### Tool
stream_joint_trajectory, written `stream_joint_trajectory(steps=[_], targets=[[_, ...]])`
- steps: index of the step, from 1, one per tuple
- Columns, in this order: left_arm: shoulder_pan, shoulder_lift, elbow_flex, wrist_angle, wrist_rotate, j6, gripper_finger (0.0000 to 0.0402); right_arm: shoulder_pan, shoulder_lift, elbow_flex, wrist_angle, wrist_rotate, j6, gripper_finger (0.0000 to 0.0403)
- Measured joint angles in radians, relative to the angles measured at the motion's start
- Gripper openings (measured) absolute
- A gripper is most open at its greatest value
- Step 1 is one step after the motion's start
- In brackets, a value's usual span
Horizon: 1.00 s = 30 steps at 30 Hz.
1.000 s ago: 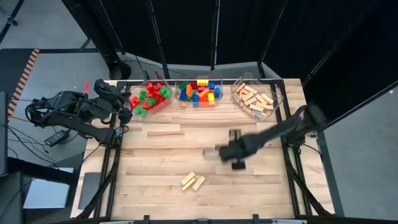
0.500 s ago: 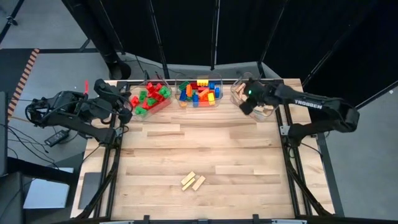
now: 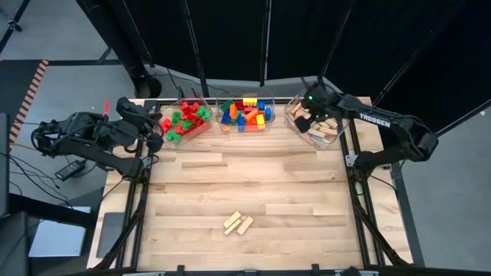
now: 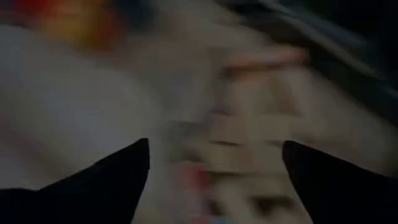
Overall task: Sort blocks by size
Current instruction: Put the brown wooden block into the right transparent bin
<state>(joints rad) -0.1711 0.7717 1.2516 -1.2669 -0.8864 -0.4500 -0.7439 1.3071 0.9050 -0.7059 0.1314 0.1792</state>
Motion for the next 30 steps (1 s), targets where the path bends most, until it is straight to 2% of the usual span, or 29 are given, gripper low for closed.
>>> stream_joint_trajectory(steps=[3,5,7,9,13,16,20,30], targets=[[0.000,0.000,0.000,0.000,0.000,-0.003,0.0004,0.045,-0.002,0.027,0.058,-0.212,0.016,0.0384],[0.000,0.000,0.000,0.000,0.000,-0.003,0.0004,0.109,-0.006,0.038,0.135,-0.363,0.038,0.0377],[0.000,0.000,0.000,0.000,0.000,-0.006,0.0004,0.216,-0.001,0.044,0.236,-0.453,0.045,0.0362],[0.000,0.000,0.000,0.000,0.000,-0.007,0.0004,0.349,0.022,0.044,0.313,-0.462,0.016,0.0346],[0.000,0.000,0.000,0.000,0.000,-0.016,0.0004,0.611,0.124,0.043,0.468,-0.380,-0.105,0.0318],[0.000,0.000,0.000,0.000,0.000,-0.026,0.0004,0.754,0.215,0.043,0.606,-0.325,-0.174,0.0304],[0.000,0.000,0.000,-0.001,0.000,-0.026,0.0004,0.867,0.327,0.054,0.729,-0.304,-0.296,0.0291],[0.000,0.000,0.000,-0.020,0.000,-0.026,0.0004,1.022,0.552,0.222,0.733,-0.340,-0.443,0.0292]])
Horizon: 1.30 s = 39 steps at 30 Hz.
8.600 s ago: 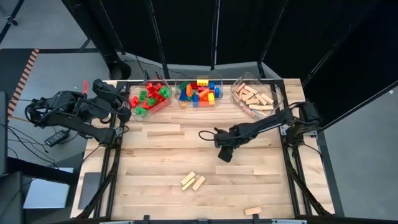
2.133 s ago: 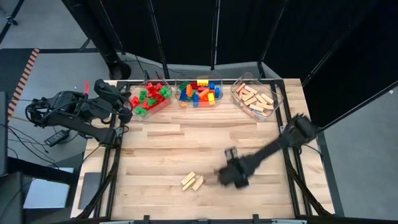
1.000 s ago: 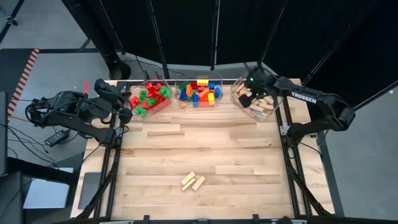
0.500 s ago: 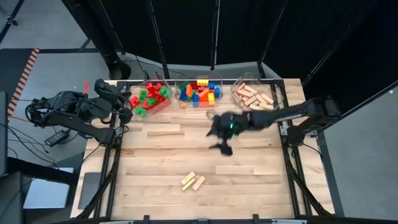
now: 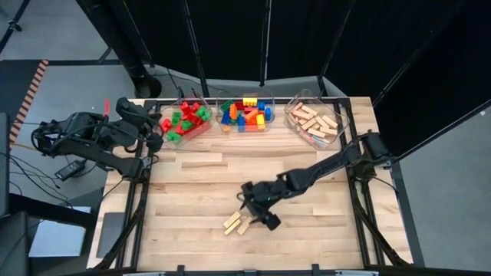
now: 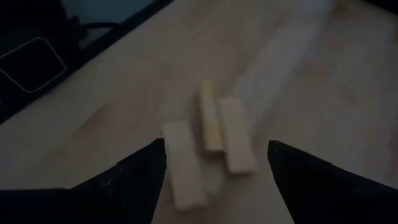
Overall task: Sort blocks by size
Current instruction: Put the brown wooden block into the right transparent bin
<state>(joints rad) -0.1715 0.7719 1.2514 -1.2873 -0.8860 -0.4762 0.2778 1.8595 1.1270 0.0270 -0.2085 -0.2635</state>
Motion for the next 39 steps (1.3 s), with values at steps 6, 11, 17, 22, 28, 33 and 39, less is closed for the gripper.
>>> stream_joint_trajectory(steps=[6,11,17,22,28,33,39], targets=[[0.000,0.000,0.000,-0.001,0.024,0.000,0.0004,0.053,0.129,0.089,-0.011,-0.003,-0.031,0.0292],[0.000,0.000,0.000,-0.001,0.032,0.000,0.0004,0.061,0.213,0.098,-0.048,0.041,-0.016,0.0282],[0.000,0.000,0.000,-0.001,0.032,0.000,0.0004,0.047,0.243,0.104,-0.063,0.060,0.066,0.0257],[0.000,0.000,0.000,-0.001,0.032,0.000,0.0004,0.043,0.235,0.106,-0.116,0.118,0.083,0.0126],[0.000,0.000,0.000,-0.007,0.032,0.000,0.0004,0.041,0.230,0.105,-0.137,0.100,0.147,0.0119],[0.000,0.000,0.000,-0.023,0.031,0.000,0.0004,0.022,0.176,0.098,-0.246,0.147,0.270,0.0119],[0.000,0.000,0.000,-0.023,0.020,0.000,0.0004,-0.084,0.034,0.092,-0.506,0.321,0.313,0.0119]])
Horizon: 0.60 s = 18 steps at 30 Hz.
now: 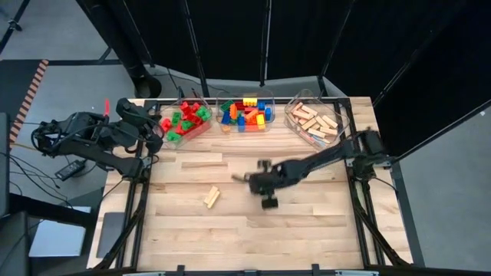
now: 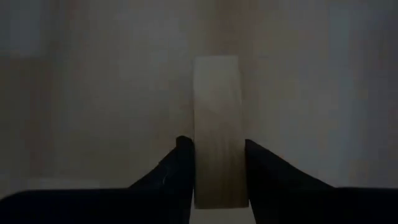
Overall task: Sort blocks by size
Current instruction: Put the brown wooden block into the right transparent bin
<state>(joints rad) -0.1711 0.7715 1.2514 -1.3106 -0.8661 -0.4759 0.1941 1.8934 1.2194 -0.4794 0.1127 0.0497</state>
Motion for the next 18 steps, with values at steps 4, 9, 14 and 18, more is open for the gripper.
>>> stream_joint_trajectory(steps=[4,9,14,18], targets=[[0.000,0.000,0.000,0.000,0.000,0.000,0.0004,-0.125,-0.144,-0.012,-0.159,0.168,0.040,0.0119],[0.000,0.000,0.000,0.000,0.000,0.000,0.0004,-0.349,-0.359,-0.091,-0.245,0.284,0.100,0.0119],[0.000,0.000,0.000,0.000,0.000,0.000,0.0004,-0.593,-0.528,-0.187,-0.261,0.345,0.142,0.0119],[0.000,0.000,0.000,0.000,-0.011,0.000,0.0004,-0.732,-0.573,-0.260,-0.257,0.340,0.149,0.0119]])
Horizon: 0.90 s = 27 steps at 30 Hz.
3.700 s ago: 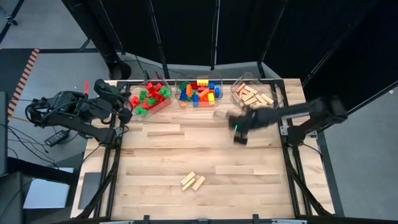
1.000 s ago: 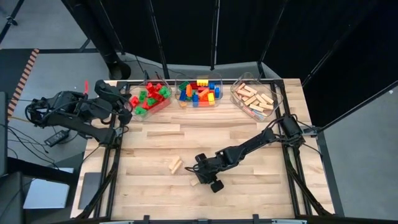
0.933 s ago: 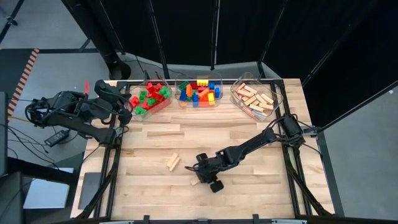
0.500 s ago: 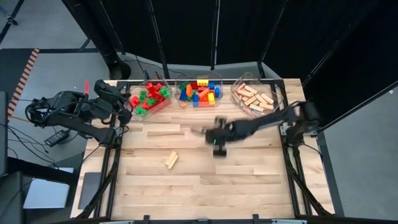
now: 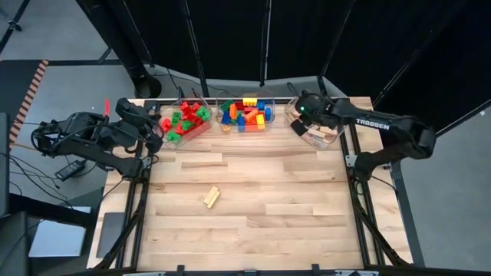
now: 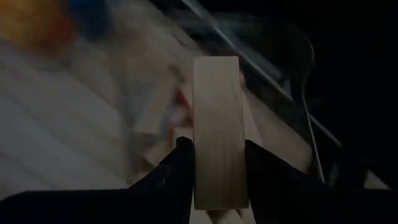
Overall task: Sort blocks by size
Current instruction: Put the brown wooden block into the right transparent bin
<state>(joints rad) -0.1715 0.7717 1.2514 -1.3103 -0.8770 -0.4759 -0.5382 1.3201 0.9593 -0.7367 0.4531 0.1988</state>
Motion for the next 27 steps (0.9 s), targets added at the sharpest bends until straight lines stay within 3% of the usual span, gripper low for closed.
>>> stream_joint_trajectory(steps=[4,10,14,17,20,27], targets=[[0.000,0.000,0.000,0.000,-0.003,0.000,0.0004,-0.072,0.003,-0.050,0.003,-0.040,-0.021,0.0123],[0.000,0.000,0.000,0.002,-0.005,0.000,0.0004,-0.099,0.002,-0.059,0.003,-0.105,-0.067,0.0273],[0.000,0.000,0.000,0.005,-0.005,0.000,0.0004,-0.085,0.002,-0.004,0.007,-0.140,-0.078,0.0326],[0.000,0.000,0.000,0.007,-0.005,-0.003,0.0004,-0.040,0.002,0.046,0.101,-0.355,-0.070,0.0329],[0.000,0.000,0.000,0.007,-0.005,-0.003,0.0004,0.065,0.002,0.059,0.308,-0.557,-0.114,0.0318],[0.000,0.000,0.000,0.008,-0.006,-0.004,0.0004,0.355,0.134,0.059,0.736,-0.528,-0.259,0.0285]])
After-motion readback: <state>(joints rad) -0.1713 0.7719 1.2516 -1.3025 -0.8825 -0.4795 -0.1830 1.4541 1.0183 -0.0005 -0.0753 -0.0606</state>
